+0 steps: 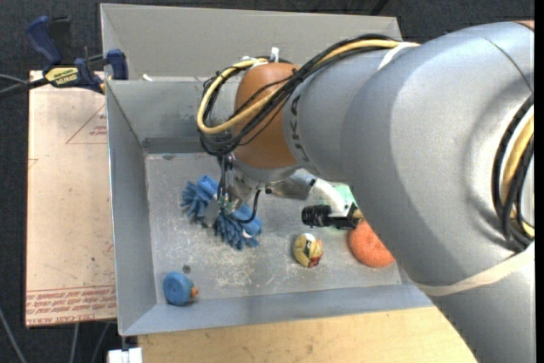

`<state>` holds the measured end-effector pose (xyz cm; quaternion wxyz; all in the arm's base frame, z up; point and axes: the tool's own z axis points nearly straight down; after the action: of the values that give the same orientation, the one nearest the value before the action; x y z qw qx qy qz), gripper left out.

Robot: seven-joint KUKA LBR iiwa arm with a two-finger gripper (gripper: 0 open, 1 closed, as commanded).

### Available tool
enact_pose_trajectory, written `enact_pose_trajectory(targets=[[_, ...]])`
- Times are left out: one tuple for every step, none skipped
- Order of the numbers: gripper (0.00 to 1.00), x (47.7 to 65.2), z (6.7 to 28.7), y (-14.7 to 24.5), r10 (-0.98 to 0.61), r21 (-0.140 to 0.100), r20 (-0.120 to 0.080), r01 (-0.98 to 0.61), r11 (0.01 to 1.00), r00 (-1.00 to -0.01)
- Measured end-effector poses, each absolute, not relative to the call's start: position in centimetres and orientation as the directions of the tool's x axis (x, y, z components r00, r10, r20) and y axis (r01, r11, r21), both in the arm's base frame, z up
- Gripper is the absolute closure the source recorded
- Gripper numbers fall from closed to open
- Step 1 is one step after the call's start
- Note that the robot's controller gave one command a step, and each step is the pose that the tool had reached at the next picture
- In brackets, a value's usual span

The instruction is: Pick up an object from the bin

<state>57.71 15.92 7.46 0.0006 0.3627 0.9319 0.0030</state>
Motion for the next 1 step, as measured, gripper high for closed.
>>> enact_pose_trajectory(targets=[[1.0,57.25,7.35,14.9,0.832,0.006,0.003,0.832,0.555,-0.555]])
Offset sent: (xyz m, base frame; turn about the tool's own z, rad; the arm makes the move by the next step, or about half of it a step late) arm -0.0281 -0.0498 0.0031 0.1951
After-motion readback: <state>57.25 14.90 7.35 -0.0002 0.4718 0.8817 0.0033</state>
